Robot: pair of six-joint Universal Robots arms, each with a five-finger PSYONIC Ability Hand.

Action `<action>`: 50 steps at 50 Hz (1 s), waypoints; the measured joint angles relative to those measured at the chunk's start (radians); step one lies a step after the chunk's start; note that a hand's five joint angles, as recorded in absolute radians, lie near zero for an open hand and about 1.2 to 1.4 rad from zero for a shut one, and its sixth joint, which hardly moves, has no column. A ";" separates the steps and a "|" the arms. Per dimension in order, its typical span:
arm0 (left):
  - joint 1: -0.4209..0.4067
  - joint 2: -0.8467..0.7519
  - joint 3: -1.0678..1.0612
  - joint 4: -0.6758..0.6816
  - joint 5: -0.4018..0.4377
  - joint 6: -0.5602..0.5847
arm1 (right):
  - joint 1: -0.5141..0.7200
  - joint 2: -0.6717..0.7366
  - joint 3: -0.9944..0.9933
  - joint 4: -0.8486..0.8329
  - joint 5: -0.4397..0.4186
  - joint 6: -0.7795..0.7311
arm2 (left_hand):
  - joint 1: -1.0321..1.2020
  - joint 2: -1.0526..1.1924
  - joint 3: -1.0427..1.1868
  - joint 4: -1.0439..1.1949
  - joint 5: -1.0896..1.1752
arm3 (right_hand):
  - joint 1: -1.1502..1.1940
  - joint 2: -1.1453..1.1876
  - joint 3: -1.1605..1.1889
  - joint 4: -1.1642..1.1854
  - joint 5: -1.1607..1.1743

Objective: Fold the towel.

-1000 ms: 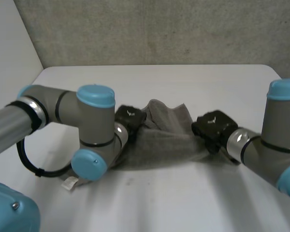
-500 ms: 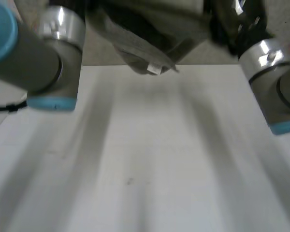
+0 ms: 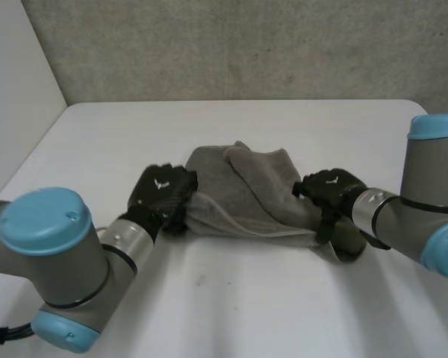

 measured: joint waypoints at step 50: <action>0.062 0.166 0.188 -0.150 -0.014 -0.141 | 0.138 -0.074 0.287 -0.232 -0.001 0.513 | 0.000 0.000 0.000 0.000 0.000 | -0.039 -0.048 -0.046 -0.048 -0.052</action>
